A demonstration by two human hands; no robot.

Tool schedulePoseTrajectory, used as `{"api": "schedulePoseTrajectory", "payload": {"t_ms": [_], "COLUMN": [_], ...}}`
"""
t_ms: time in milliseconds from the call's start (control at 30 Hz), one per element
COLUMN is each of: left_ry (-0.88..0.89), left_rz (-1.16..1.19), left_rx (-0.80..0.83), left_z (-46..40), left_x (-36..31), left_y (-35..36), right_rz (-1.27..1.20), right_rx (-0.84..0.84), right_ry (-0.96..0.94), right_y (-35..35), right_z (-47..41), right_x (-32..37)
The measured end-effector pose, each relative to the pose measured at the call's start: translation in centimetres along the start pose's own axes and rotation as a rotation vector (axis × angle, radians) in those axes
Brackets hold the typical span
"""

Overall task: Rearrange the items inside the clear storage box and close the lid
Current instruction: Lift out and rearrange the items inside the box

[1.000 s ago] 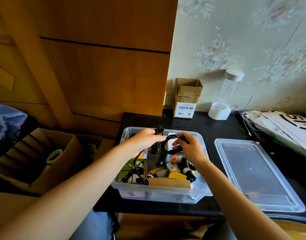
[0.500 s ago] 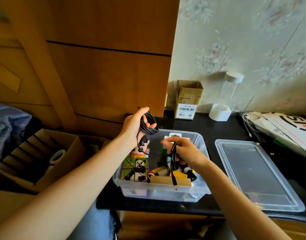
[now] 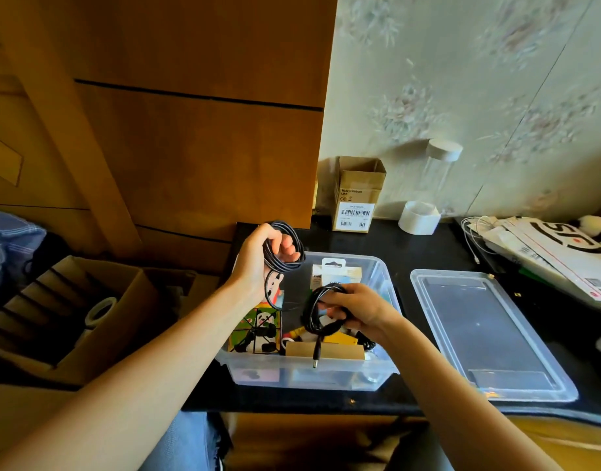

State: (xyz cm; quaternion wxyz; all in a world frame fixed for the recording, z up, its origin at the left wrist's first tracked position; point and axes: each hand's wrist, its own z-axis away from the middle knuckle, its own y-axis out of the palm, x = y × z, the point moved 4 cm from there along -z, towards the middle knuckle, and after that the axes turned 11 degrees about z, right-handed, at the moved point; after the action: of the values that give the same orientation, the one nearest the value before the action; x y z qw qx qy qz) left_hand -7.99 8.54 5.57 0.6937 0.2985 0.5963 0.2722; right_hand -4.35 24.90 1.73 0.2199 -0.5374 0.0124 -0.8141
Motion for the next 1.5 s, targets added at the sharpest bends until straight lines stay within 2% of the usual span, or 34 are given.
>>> {"api": "schedulePoseTrajectory", "payload": {"t_ms": [200, 367, 500, 633, 767, 900, 1000, 1067, 1167, 1233, 1300, 1400, 1500], "left_ry": [0.012, 0.042, -0.060, -0.186, -0.216, -0.200, -0.196, -0.188, -0.192, -0.224, -0.251, -0.249, -0.236], "left_rz": [-0.210, -0.462, -0.476, -0.489, -0.542, -0.744, -0.778, -0.848, -0.909, -0.898, -0.869, -0.889, -0.920], "left_rx": [0.035, 0.027, -0.005, 0.037, 0.113, 0.209, 0.179, 0.200, 0.227, 0.285, 0.320, 0.293, 0.199], "left_z": [0.2, 0.1, 0.5, 0.9, 1.0, 1.2, 1.3, 1.2, 1.3, 1.5, 1.6, 1.3, 0.9], "left_x": [-0.1, 0.7, 1.2, 1.8, 2.4, 2.5, 2.4, 2.4, 2.3, 2.3, 2.5, 2.4, 2.0], "left_y": [-1.2, -1.5, -1.9, -2.3, -2.5, -2.5, -2.9, -3.1, -3.3, -3.0, -2.8, -2.8, -3.2], "right_rz": [-0.175, -0.124, -0.034, -0.075, -0.132, -0.141, -0.113, -0.225, -0.259, -0.065, 0.078, -0.068, -0.093], "right_rx": [-0.179, -0.172, -0.177, -0.170, -0.155, -0.104, -0.190, -0.252, -0.261, -0.250, -0.187, 0.027, 0.091], "right_ry": [-0.069, -0.156, -0.193, -0.246, -0.217, -0.114, -0.197, -0.261, -0.202, -0.082, -0.051, -0.081, -0.122], "right_y": [-1.2, -0.9, -0.7, -0.6, -0.2, -0.3, -0.8, -1.3, -2.0, -1.9, -1.3, -0.1, 0.3], "right_z": [-0.5, -0.5, -0.6, -0.8, -1.3, -1.5, -1.6, -1.5, -1.7, -2.0, -2.3, -2.4, -2.2], "right_x": [0.4, 1.4, 2.1, 2.6, 2.5, 1.8, 1.9, 1.9, 1.6, 1.0, 0.9, 0.8, 1.3]}}
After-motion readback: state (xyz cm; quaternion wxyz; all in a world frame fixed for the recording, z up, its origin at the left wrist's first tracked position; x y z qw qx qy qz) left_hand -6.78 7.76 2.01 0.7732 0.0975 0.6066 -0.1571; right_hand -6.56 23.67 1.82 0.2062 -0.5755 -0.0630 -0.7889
